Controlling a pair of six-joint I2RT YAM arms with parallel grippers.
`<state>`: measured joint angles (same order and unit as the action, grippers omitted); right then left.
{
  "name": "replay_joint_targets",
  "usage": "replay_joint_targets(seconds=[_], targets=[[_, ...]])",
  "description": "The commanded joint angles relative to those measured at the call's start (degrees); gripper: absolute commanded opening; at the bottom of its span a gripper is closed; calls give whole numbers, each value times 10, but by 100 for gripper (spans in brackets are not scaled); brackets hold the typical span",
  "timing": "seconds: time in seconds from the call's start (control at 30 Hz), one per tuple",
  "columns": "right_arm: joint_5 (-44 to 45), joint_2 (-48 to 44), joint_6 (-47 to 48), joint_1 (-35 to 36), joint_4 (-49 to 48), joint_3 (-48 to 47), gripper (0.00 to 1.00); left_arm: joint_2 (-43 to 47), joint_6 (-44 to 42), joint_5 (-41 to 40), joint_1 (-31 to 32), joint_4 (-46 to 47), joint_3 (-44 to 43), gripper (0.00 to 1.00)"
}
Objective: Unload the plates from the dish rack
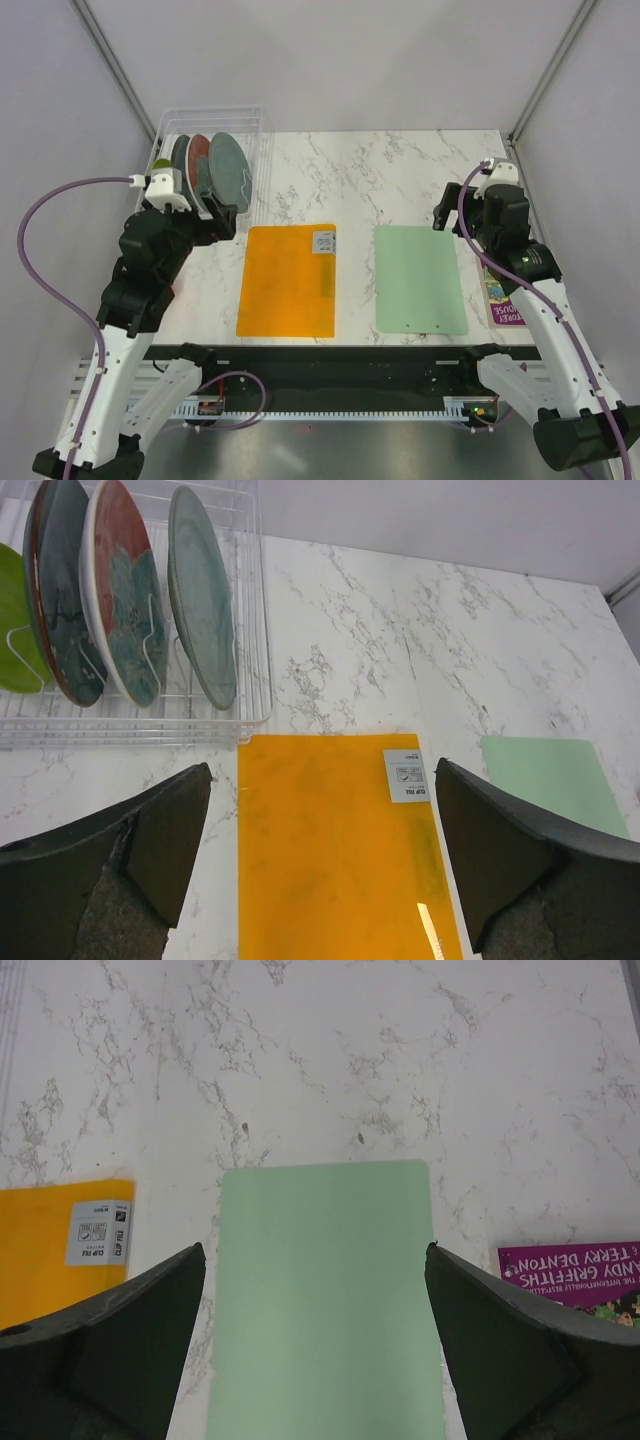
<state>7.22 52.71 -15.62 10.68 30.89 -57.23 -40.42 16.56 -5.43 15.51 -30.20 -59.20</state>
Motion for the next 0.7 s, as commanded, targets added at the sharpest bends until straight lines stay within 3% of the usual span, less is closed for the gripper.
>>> replay_joint_targets(seconds=[0.0, 0.4, 0.6, 0.67], targets=[[11, 6, 9, 1, 1, -17, 98, 4, -25, -23, 0, 4, -27, 100], [19, 12, 18, 1, 2, -9, 98, 8, -43, -9, 0, 22, -19, 100], [22, 27, 31, 1, -1, -17, 98, -76, -39, -57, -1, 32, -47, 100], [22, 37, 33, 1, -8, -18, 98, -137, -49, -56, -3, 53, -66, 93]])
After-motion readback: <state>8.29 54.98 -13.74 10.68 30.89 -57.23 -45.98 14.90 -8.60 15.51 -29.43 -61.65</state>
